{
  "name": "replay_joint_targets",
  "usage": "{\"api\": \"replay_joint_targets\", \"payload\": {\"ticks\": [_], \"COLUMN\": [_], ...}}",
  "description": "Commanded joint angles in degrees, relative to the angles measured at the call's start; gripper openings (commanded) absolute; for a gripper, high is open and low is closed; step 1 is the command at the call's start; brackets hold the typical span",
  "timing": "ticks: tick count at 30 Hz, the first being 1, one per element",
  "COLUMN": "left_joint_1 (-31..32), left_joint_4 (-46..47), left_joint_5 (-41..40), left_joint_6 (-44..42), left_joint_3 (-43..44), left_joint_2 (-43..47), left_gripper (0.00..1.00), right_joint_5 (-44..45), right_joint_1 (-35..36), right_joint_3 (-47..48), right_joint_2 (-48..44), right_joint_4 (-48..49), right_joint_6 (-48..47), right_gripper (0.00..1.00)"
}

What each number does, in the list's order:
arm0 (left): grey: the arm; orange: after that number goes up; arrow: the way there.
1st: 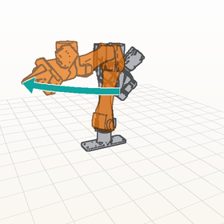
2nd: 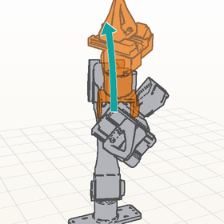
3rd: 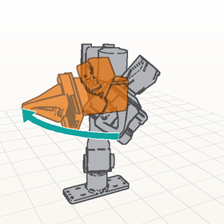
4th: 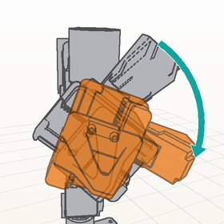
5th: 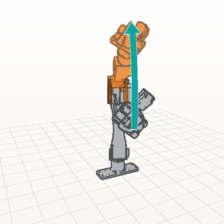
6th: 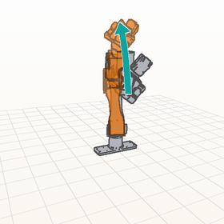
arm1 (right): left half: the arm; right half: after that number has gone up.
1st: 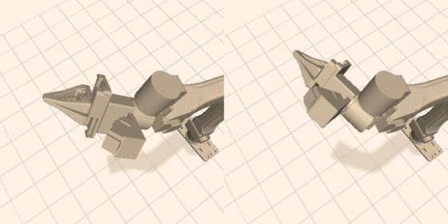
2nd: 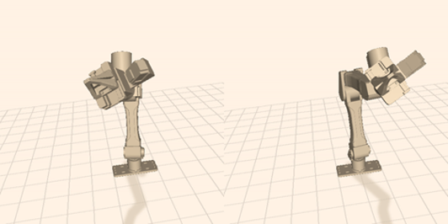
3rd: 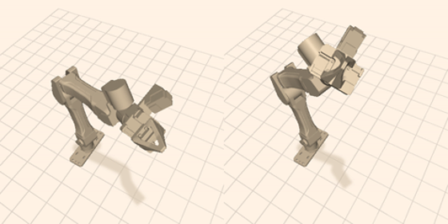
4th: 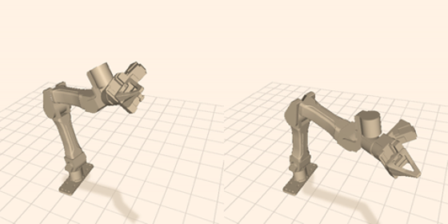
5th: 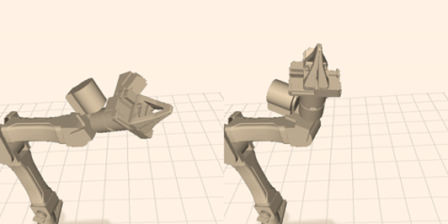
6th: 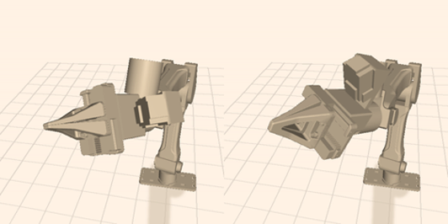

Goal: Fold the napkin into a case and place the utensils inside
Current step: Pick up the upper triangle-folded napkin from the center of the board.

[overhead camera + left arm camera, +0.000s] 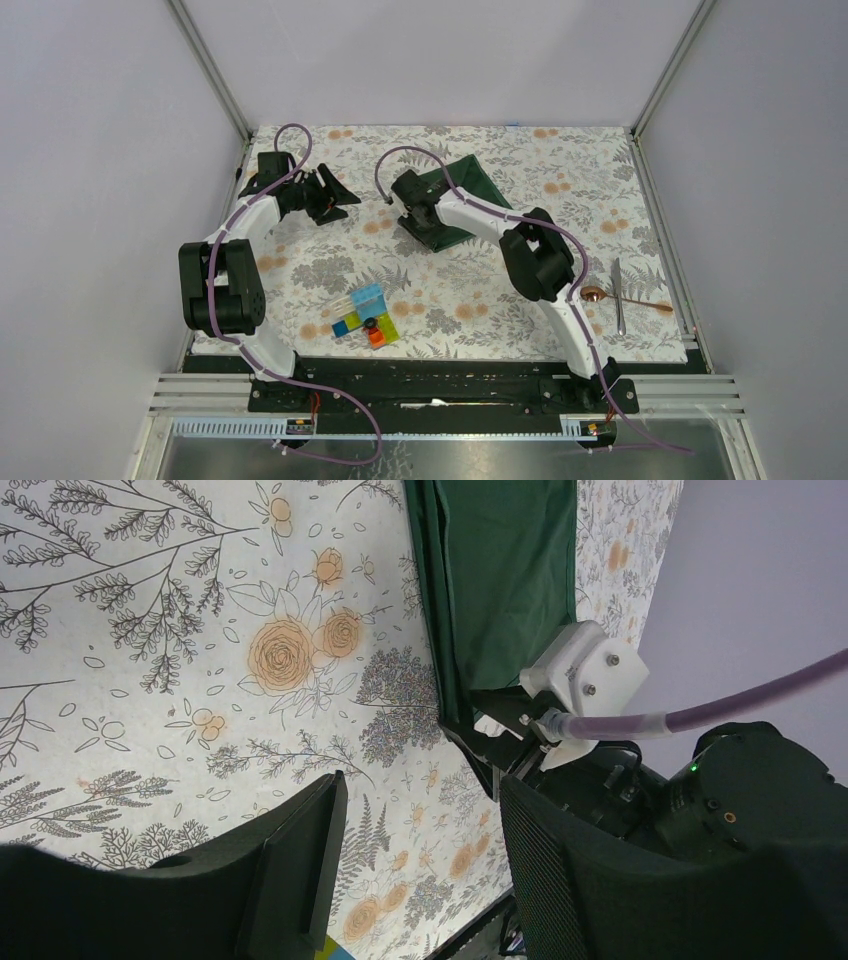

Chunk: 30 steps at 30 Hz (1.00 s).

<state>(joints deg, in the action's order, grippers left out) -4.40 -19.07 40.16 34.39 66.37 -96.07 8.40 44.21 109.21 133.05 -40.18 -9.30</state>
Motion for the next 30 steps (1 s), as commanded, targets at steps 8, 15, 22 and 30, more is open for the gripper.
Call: {"api": "replay_joint_targets", "payload": {"ticks": [8,15,22,30], "left_joint_1": [-0.43,-0.62,-0.98,-0.99], "left_joint_4": [2.70,3.23,4.07,4.25], "left_joint_5": [1.84,2.62,3.69,3.87], "left_joint_6": [-0.19,0.17,0.80,0.94], "left_joint_3": [-0.19,-0.39,-0.80,-0.81], "left_joint_2": [0.27,0.05,-0.42,-0.72], "left_gripper": [0.62,0.62,0.62,0.62], "right_joint_5": [-5.90,-7.59,-6.30,-4.25], "right_joint_1": [-0.73,-0.78,-0.88,-1.03], "right_joint_3": [-1.87,-2.04,-0.76,-0.78], "right_joint_2": [4.35,6.39,8.18,5.87], "right_joint_4": [-0.16,-1.18,-1.15,1.98], "right_joint_6": [-2.93,-4.11,-3.31,-2.19], "right_gripper": [0.55,0.58,0.38,0.11]}}
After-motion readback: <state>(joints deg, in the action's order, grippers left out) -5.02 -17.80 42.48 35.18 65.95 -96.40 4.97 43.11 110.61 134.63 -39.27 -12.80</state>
